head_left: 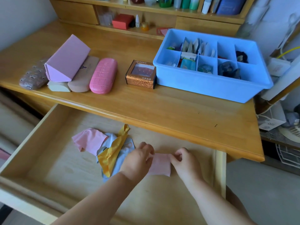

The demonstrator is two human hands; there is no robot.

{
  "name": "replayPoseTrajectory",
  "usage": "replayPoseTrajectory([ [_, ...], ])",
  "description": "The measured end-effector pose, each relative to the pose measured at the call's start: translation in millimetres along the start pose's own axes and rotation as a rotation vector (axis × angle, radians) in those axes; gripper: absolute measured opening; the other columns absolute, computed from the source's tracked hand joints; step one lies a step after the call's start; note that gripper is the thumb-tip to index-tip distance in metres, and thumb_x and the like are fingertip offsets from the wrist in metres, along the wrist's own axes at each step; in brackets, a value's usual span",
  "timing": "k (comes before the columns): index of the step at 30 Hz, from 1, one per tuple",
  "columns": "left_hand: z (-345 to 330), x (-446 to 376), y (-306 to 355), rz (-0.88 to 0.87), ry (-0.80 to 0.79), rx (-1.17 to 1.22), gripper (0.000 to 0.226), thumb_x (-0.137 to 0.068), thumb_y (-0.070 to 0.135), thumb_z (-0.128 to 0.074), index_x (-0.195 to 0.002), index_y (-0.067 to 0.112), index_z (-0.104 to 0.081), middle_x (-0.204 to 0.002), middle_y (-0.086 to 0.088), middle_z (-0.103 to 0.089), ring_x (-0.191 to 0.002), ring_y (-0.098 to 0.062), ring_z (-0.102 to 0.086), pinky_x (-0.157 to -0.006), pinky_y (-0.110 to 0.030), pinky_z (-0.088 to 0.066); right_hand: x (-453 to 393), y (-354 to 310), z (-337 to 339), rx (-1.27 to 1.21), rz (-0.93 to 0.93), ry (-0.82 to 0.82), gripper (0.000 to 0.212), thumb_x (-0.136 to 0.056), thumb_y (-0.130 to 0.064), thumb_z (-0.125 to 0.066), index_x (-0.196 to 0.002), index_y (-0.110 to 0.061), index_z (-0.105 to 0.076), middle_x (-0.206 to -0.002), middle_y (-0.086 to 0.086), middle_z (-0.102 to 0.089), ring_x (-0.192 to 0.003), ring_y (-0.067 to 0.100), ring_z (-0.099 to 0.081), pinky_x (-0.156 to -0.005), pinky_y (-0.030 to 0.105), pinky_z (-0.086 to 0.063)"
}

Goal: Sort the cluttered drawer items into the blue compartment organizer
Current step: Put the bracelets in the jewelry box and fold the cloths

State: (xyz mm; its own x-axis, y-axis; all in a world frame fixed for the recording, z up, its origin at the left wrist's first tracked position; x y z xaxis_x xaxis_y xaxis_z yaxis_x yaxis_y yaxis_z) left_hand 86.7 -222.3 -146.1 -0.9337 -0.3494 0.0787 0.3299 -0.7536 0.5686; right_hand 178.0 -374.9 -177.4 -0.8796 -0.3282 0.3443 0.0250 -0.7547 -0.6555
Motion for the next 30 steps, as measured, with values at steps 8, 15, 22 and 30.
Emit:
replayPoseTrajectory([
  [8,-27.8,5.2,8.6,0.009,-0.152,0.144,0.031,-0.092,0.006,-0.047,-0.115,0.012,-0.067,-0.118,-0.005,-0.064,-0.109,-0.016,-0.058,-0.085,-0.01,-0.035,45.0,24.9,-17.0,-0.452,-0.284,-0.274,0.003,-0.082,-0.013,-0.067,-0.085,-0.013,-0.066,-0.053,-0.002,-0.059,-0.037,0.008,-0.047,-0.037,0.017,-0.034],
  [15,-31.8,-0.4,-0.4,0.087,-0.217,0.178,0.033,-0.089,0.007,-0.047,-0.112,0.018,-0.068,-0.11,0.0,-0.067,-0.101,-0.012,-0.058,-0.074,-0.008,-0.034,49.8,11.8,-23.4,-0.562,-0.208,-0.286,0.006,-0.088,-0.007,-0.061,-0.086,-0.01,-0.066,-0.052,-0.001,-0.058,-0.036,0.012,-0.044,-0.037,0.017,-0.031],
  [22,-35.5,-3.0,-3.3,0.095,-0.198,0.171,0.032,-0.089,0.006,-0.048,-0.112,0.017,-0.067,-0.116,0.0,-0.065,-0.107,-0.012,-0.057,-0.078,-0.006,-0.031,40.5,20.2,-21.7,0.016,-0.079,-0.325,0.016,-0.088,-0.022,-0.056,-0.072,-0.023,-0.059,-0.044,-0.002,-0.058,-0.034,0.011,-0.051,-0.044,0.019,-0.039],
  [30,-34.7,-0.1,0.8,0.054,-0.211,0.094,0.036,-0.084,0.009,-0.051,-0.116,0.018,-0.063,-0.11,0.0,-0.063,-0.096,-0.013,-0.057,-0.075,-0.009,-0.035,35.8,9.2,-2.8,-0.392,-0.046,-0.192,0.024,-0.089,-0.009,-0.057,-0.068,-0.018,-0.063,-0.057,0.001,-0.065,-0.055,0.017,-0.058,-0.051,0.023,-0.045],
])
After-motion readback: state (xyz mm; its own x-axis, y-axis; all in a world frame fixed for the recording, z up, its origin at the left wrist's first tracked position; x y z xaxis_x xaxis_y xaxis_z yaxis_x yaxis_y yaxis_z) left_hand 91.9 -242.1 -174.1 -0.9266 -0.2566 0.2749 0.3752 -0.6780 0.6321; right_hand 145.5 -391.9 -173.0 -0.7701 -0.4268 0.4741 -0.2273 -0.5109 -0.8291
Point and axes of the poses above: each hand's wrist, its own x-axis away from the middle knuckle, its own z-axis out of the back of the hand, y = z × x, the point moved 6 cm from there along -x, towards the middle knuckle
